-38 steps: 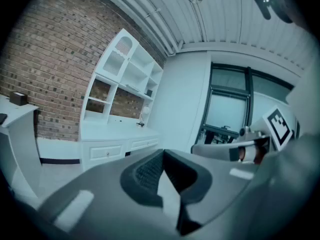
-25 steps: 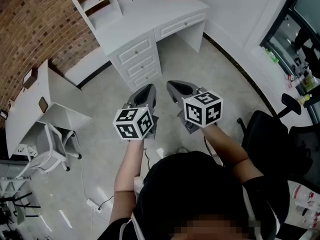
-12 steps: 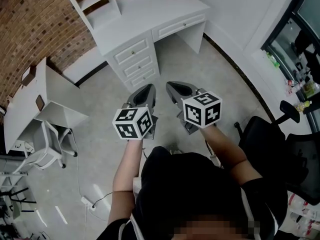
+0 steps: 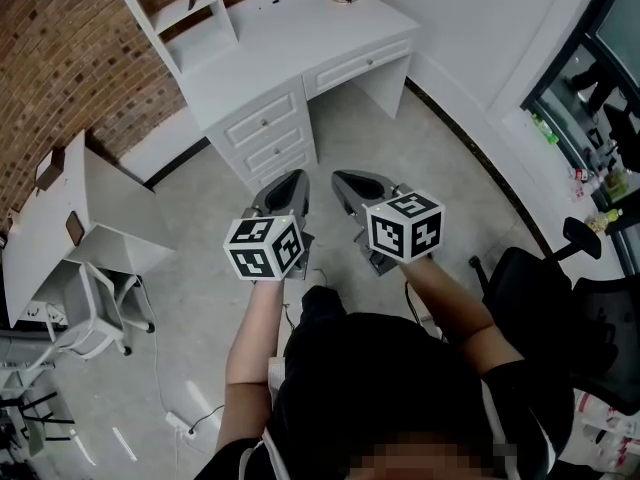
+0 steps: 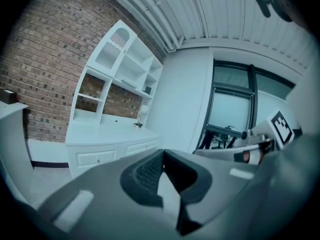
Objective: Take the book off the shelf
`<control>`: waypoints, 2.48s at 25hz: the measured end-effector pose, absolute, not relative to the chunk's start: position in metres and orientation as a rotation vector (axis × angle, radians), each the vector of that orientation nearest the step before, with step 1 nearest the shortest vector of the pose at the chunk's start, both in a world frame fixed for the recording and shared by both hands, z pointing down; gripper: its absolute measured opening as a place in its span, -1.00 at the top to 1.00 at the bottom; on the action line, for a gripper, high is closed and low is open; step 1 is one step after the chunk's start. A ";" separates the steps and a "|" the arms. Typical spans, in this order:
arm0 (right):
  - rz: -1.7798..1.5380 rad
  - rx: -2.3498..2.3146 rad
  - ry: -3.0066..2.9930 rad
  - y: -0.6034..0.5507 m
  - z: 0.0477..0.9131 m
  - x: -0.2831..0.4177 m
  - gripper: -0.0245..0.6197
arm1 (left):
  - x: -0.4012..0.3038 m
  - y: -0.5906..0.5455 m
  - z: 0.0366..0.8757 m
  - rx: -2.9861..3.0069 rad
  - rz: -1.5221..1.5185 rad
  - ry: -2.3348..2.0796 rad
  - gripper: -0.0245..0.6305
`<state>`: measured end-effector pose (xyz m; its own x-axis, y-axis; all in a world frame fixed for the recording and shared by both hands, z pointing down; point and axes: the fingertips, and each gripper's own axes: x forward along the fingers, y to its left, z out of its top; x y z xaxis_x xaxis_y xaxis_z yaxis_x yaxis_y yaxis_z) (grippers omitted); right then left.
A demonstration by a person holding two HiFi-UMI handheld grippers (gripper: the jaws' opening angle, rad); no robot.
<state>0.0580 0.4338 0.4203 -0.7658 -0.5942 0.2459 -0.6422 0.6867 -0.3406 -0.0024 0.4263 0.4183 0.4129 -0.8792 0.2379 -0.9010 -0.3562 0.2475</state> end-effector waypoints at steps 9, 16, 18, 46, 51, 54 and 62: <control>0.621 1.062 -2.749 0.352 0.418 -0.001 0.93 | -0.057 0.345 0.416 2.379 0.070 -1.473 0.91; 0.632 1.089 -2.736 0.297 0.418 -0.038 0.93 | -0.091 0.290 0.421 2.409 0.144 -1.443 0.91; 0.639 1.099 -2.734 0.285 0.417 -0.047 0.93 | -0.100 0.276 0.420 2.408 0.143 -1.435 0.91; 0.558 1.098 -2.742 0.151 0.406 -0.071 0.93 | -0.121 0.150 0.408 2.428 0.094 -1.429 0.91; 0.552 1.054 -2.747 0.116 0.404 -0.059 0.93 | -0.098 0.110 0.409 2.427 0.101 -1.423 0.91; 0.557 1.045 -2.752 0.092 0.401 -0.046 0.93 | -0.082 0.088 0.406 2.429 0.102 -1.426 0.91; 0.536 1.014 -2.794 0.043 0.393 -0.018 0.93 | -0.059 0.041 0.399 2.410 0.073 -1.460 0.91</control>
